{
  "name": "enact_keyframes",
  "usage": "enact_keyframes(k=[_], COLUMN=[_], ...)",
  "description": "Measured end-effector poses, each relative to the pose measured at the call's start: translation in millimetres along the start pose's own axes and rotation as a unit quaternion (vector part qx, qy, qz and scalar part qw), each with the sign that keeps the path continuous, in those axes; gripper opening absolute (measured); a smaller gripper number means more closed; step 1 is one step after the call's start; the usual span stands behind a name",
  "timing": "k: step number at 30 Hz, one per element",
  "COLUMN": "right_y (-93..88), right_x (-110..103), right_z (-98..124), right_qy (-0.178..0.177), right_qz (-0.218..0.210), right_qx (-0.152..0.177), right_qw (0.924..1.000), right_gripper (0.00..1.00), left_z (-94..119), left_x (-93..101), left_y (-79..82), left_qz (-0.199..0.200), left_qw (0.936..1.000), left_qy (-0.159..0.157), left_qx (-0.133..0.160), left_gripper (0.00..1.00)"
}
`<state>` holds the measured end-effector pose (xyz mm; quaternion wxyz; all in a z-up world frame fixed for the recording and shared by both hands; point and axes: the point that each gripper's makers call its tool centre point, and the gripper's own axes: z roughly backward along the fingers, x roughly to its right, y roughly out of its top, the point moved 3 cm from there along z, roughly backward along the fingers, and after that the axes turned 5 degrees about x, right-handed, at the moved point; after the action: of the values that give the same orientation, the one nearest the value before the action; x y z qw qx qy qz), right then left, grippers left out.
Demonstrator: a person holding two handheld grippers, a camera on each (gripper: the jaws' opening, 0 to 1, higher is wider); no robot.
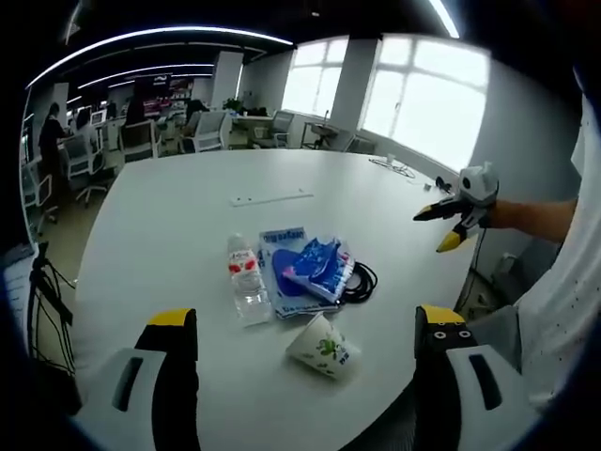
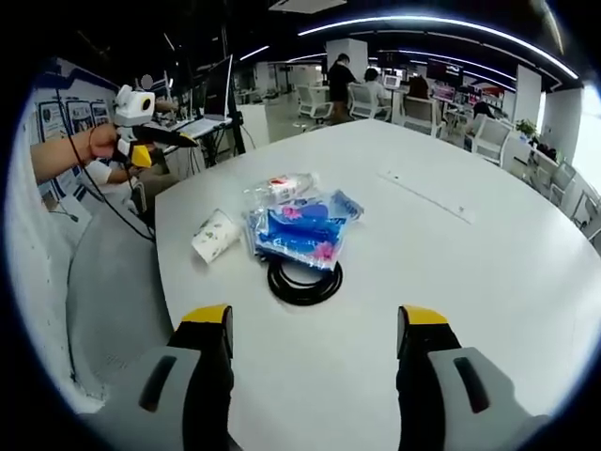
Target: Arrange the tabletop items into an orderly group along one side of the table until the central work area is clear of visible clutter.
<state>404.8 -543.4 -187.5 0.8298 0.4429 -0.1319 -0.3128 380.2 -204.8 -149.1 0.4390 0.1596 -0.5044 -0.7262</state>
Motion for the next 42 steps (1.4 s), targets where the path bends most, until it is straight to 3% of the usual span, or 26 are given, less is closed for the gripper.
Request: enact_keyframes(k=[20,42], right_y=[19.5,30.1], right_x=[9.6,20.3], right_z=[-27.8,-56.9], right_qy=[0.001,0.000], right_qz=[-0.003,-0.009], right_qx=[0.019,0.028], right_qw=[0.9998,0.9996], right_gripper=[0.68,0.65], left_z=[-31.6,-60.2], left_x=[3.5,2.2], left_y=[26.3,32.7], left_qz=[0.004,0.013], left_qw=[0.9997,0.9997], left_qy=[0.000,-0.001], left_qx=[0.023,0.022], left_gripper=[0.91,0.88])
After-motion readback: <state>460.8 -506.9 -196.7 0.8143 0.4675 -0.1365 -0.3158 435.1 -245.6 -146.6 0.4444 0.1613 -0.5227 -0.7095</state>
